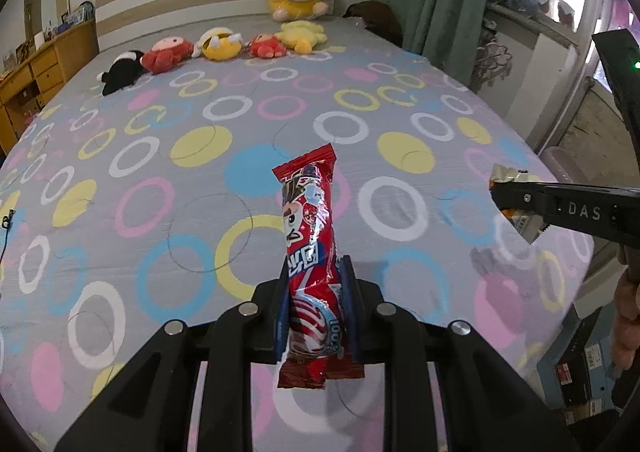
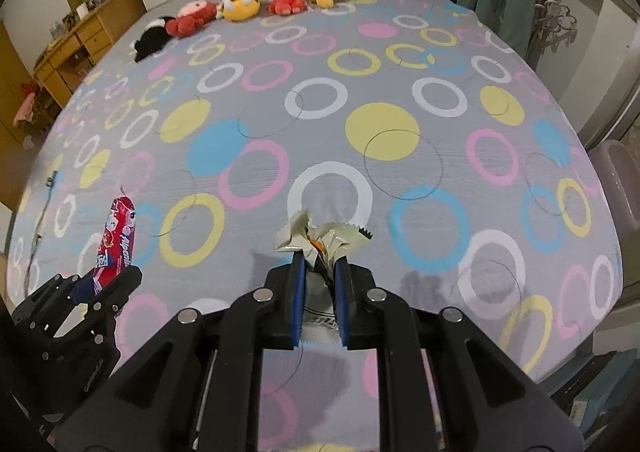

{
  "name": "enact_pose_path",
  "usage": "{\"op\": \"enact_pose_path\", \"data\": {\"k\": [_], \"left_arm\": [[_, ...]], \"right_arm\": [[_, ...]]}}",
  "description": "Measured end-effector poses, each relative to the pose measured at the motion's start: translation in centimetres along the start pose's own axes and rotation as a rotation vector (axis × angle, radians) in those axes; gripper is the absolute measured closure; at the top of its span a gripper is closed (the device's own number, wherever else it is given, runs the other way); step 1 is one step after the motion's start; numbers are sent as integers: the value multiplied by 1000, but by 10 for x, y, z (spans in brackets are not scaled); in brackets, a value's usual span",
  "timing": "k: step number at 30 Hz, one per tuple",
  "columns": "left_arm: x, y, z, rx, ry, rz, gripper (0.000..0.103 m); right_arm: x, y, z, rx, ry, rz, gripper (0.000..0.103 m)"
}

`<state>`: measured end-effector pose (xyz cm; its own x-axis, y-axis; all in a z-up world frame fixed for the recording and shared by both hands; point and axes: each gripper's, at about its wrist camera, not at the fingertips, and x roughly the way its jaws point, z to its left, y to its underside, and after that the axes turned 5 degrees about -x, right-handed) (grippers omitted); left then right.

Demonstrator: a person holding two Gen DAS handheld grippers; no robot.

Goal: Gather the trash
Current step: 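Lift both held snacks and carry them down over the trash bag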

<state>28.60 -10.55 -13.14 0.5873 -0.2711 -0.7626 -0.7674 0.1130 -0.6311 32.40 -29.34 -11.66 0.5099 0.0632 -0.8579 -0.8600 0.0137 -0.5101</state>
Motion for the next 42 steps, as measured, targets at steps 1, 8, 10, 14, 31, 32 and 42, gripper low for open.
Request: {"op": "enact_pose_path", "data": {"k": [1,8,10,14,31,32,42], "left_arm": [[-7,1,-3,6,1,-3,81],[-67,12,-29,48,38,-41,81],[-82,16,-34,58,46,-51,81],[-109,27,-46,76,60,-66,81],[-167,127,-80,126,127,-25,81],[-166,137,-82,128,130,-17,81],[-119,222,-99,154,137,153,81]], "right_arm": [[-6,3,0,0,-1,-8,90],[-67,32,-4,11,-29,-79,90],[-86,42,-7,17,-37,-102,90],[-115,64,-11,21,-54,-137,90],[-196,215,-14,34,-50,-234,90],[-195,226,-14,38,-46,-232,90],[-142,308,-13,84,-21,-136,90]]}}
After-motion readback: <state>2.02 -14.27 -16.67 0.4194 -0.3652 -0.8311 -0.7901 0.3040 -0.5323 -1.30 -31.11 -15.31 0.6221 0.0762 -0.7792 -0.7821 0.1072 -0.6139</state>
